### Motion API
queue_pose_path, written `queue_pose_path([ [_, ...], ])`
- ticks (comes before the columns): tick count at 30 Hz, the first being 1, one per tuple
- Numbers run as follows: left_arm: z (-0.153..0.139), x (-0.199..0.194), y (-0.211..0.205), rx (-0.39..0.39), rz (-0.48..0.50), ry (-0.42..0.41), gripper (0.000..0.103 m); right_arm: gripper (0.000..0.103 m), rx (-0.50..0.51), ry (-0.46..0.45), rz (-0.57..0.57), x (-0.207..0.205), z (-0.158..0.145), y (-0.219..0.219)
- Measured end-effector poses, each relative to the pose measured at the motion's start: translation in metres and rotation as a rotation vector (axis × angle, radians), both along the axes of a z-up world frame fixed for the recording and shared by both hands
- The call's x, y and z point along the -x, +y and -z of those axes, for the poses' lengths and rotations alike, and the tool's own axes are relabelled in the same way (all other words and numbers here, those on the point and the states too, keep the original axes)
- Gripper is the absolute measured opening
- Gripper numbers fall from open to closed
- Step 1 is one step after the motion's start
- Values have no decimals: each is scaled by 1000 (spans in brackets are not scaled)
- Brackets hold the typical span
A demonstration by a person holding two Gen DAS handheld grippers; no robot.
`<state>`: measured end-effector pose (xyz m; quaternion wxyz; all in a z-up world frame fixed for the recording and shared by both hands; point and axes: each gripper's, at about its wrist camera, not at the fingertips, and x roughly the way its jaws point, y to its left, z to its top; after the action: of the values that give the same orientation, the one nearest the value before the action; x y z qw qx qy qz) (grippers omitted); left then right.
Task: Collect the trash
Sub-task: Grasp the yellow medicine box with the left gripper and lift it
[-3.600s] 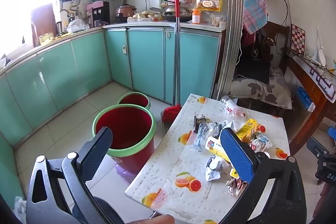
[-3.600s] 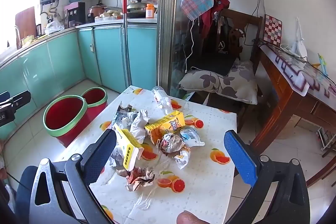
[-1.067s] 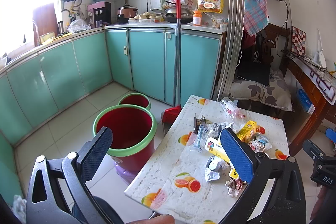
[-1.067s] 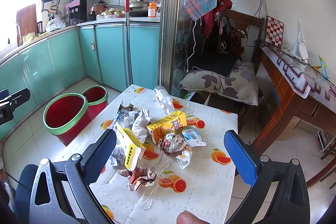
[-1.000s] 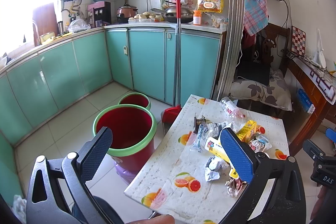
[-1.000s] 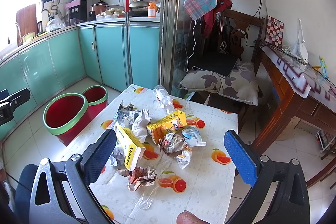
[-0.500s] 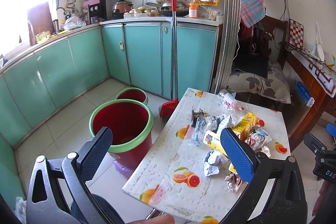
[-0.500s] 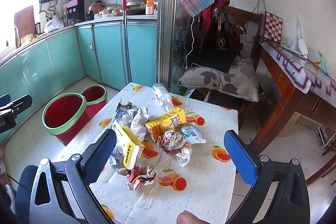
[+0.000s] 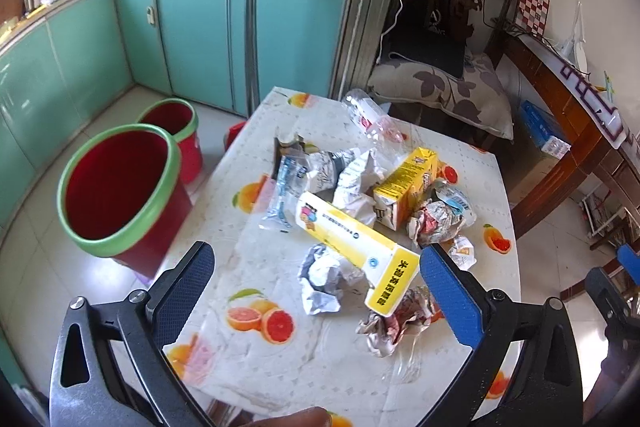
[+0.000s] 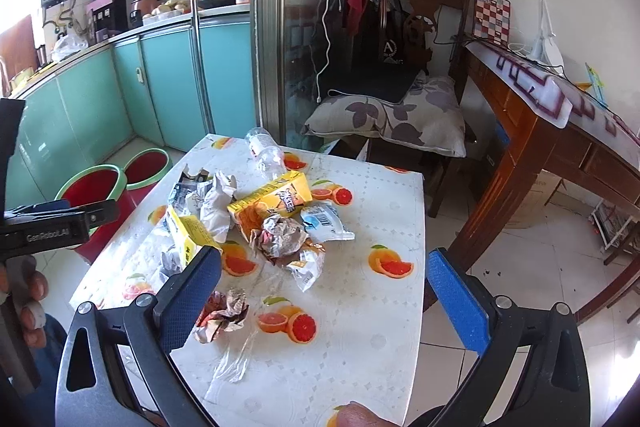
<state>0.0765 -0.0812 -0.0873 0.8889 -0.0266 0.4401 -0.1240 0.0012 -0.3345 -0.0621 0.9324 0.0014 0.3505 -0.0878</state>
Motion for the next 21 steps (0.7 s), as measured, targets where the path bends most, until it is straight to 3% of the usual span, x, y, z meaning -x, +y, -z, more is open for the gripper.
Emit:
queue_pose_path([
  [6,37,-38,-35,-7,10,127,103,103,-16,11,47,4,7,-23],
  [13,82,-78,-40,34,-100,332,102,103,-32,25,85,9,13,-42],
  [18,103,-92,-41,56,-159,439,93,103,-40,43,91,8,20,-47],
  [20,107,-92,-40,57,-171,470,78,103,-44,47,92,8,23,-48],
  [21,109,-92,-41,58,-168,477,76,103,-46,47,93,7,24,-49],
])
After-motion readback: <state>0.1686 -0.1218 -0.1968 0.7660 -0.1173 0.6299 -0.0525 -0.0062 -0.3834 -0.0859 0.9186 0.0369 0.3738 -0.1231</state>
